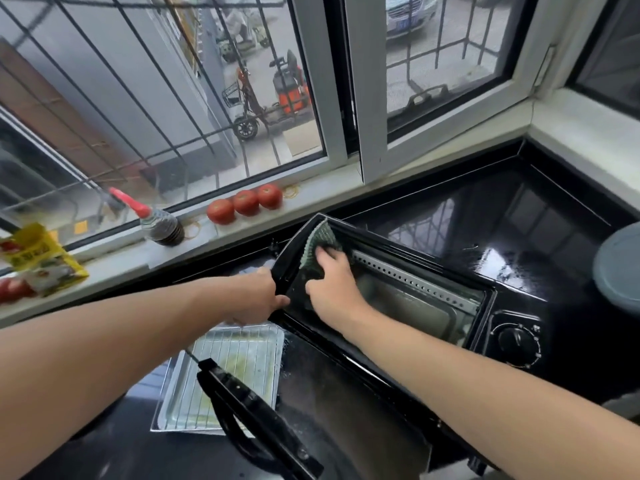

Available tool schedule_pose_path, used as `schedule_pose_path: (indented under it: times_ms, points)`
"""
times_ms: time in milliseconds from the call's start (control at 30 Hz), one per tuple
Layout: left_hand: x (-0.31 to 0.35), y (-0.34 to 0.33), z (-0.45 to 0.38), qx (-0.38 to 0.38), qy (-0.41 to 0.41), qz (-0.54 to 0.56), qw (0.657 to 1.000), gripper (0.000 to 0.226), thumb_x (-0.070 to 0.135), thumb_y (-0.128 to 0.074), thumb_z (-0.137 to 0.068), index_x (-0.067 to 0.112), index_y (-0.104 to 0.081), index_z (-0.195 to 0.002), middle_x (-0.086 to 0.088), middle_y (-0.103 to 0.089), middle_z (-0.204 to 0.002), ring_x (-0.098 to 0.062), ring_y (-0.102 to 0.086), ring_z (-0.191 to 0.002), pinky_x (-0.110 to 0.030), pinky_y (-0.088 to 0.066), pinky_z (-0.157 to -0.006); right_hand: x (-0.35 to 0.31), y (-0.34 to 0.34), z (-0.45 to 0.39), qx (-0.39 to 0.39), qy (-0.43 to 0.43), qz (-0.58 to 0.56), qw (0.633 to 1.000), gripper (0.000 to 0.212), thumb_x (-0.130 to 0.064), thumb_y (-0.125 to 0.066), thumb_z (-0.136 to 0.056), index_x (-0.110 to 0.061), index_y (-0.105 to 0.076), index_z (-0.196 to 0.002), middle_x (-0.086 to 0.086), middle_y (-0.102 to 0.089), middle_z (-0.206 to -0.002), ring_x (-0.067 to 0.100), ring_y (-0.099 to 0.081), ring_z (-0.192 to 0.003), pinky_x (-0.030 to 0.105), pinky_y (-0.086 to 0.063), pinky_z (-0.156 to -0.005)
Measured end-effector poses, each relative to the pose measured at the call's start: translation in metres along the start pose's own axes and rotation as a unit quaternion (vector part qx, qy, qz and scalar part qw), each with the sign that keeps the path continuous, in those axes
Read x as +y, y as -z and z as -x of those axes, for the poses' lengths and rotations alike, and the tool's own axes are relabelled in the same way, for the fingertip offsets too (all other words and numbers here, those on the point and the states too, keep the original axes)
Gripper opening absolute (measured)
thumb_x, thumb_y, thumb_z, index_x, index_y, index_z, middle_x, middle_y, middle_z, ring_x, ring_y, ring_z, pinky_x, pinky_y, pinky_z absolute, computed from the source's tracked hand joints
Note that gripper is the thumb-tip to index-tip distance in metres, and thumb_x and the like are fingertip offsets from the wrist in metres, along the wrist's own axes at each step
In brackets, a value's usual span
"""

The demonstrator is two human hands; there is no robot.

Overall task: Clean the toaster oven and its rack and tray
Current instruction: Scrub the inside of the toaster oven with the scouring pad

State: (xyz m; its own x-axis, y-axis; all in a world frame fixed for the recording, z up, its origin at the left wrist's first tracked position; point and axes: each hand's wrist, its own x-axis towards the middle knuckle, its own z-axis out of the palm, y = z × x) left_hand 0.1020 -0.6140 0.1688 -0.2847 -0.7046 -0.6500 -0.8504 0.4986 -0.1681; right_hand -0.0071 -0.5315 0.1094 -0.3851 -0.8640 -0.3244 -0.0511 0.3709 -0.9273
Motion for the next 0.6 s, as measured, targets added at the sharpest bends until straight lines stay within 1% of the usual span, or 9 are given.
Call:
schedule_pose_path:
  times_ms: [67, 133, 200, 267, 333, 400, 433, 500, 600]
  points:
    - [0.000, 0.004, 0.001, -0.004, -0.010, 0.004, 1.000, 0.046, 0.052, -0.049, -0.105, 0.011, -0.032, -0.120, -0.009, -0.053, -0.094, -0.027, -0.063, -0.074, -0.034, -0.053, -0.056, 0.003, 0.005, -0.006, -0.015, -0.011, 0.022, 1.000, 0.074, -0.004, -0.049, -0.083, -0.023, -0.032, -0.154, -0.002, -0.018, -0.159, 0.022, -0.029, -0.144, 0.030, -0.029, -0.117]
    - [-0.004, 0.006, 0.002, -0.032, -0.028, 0.049, 0.998, 0.045, 0.053, -0.054, -0.102, 0.019, -0.028, -0.115, -0.009, -0.058, -0.096, -0.023, -0.063, -0.070, -0.030, -0.054, -0.052, 0.001, 0.019, -0.014, -0.046, -0.059, 0.028, 0.997, 0.075, -0.006, -0.048, -0.088, -0.026, -0.024, -0.156, 0.000, -0.019, -0.162, 0.024, -0.029, -0.145, 0.031, -0.029, -0.116]
    - [-0.015, 0.007, 0.003, -0.066, -0.065, 0.133, 0.987, 0.043, 0.050, -0.062, -0.099, 0.023, -0.034, -0.118, -0.008, -0.062, -0.098, -0.018, -0.060, -0.068, -0.029, -0.054, -0.055, -0.001, 0.027, -0.015, -0.054, -0.072, 0.017, 0.996, 0.072, -0.007, -0.048, -0.091, -0.026, -0.023, -0.156, 0.002, -0.026, -0.161, 0.024, -0.028, -0.146, 0.033, -0.025, -0.119]
    - [-0.029, 0.006, 0.004, -0.121, -0.099, 0.232, 0.960, 0.047, 0.047, -0.070, -0.095, 0.024, -0.045, -0.128, -0.010, -0.065, -0.105, -0.015, -0.058, -0.069, -0.031, -0.054, -0.064, -0.002, 0.025, -0.013, -0.051, -0.068, 0.001, 0.996, 0.071, -0.006, -0.047, -0.092, -0.026, -0.023, -0.156, 0.002, -0.027, -0.161, 0.023, -0.028, -0.146, 0.032, -0.024, -0.118]
    - [-0.042, 0.004, 0.006, -0.161, -0.116, 0.302, 0.933, 0.048, 0.043, -0.075, -0.092, 0.029, -0.053, -0.133, -0.010, -0.068, -0.117, -0.015, -0.063, -0.078, -0.032, -0.055, -0.074, -0.002, 0.019, -0.009, -0.048, -0.059, -0.013, 0.997, 0.071, -0.005, -0.046, -0.091, -0.026, -0.024, -0.156, 0.002, -0.030, -0.159, 0.024, -0.035, -0.141, 0.028, -0.037, -0.108]
    - [-0.049, 0.001, 0.006, -0.173, -0.130, 0.346, 0.913, 0.046, 0.037, -0.076, -0.091, 0.032, -0.057, -0.133, -0.006, -0.071, -0.120, -0.014, -0.068, -0.088, -0.031, -0.056, -0.079, -0.002, 0.010, -0.003, -0.023, -0.037, -0.022, 0.999, 0.072, -0.003, -0.046, -0.087, -0.028, -0.031, -0.153, -0.001, -0.034, -0.154, 0.022, -0.044, -0.132, 0.023, -0.048, -0.095]
    - [-0.051, -0.002, 0.005, -0.172, -0.135, 0.364, 0.905, 0.046, 0.035, -0.076, -0.091, 0.032, -0.058, -0.133, -0.004, -0.073, -0.119, -0.013, -0.070, -0.092, -0.031, -0.056, -0.081, -0.002, 0.006, 0.000, -0.011, -0.019, -0.021, 1.000, 0.072, -0.003, -0.047, -0.085, -0.027, -0.035, -0.152, -0.002, -0.033, -0.153, 0.021, -0.045, -0.130, 0.028, -0.048, -0.099]
    - [-0.053, -0.005, 0.003, -0.172, -0.145, 0.394, 0.891, 0.050, 0.033, -0.079, -0.089, 0.028, -0.059, -0.135, -0.002, -0.075, -0.118, -0.014, -0.070, -0.096, -0.035, -0.054, -0.085, -0.001, 0.002, 0.004, 0.000, 0.007, -0.012, 1.000, 0.071, -0.002, -0.046, -0.083, -0.023, -0.040, -0.150, -0.004, -0.030, -0.152, 0.019, -0.041, -0.133, 0.036, -0.040, -0.110]
    - [-0.057, -0.009, 0.000, -0.183, -0.143, 0.442, 0.866, 0.057, 0.030, -0.081, -0.085, 0.022, -0.059, -0.137, -0.010, -0.073, -0.124, -0.020, -0.069, -0.107, -0.050, -0.047, -0.107, -0.002, 0.011, -0.004, -0.012, -0.015, 0.028, 0.999, 0.071, -0.002, -0.045, -0.086, -0.023, -0.035, -0.153, -0.001, -0.026, -0.157, 0.022, -0.031, -0.142, 0.034, -0.026, -0.119]
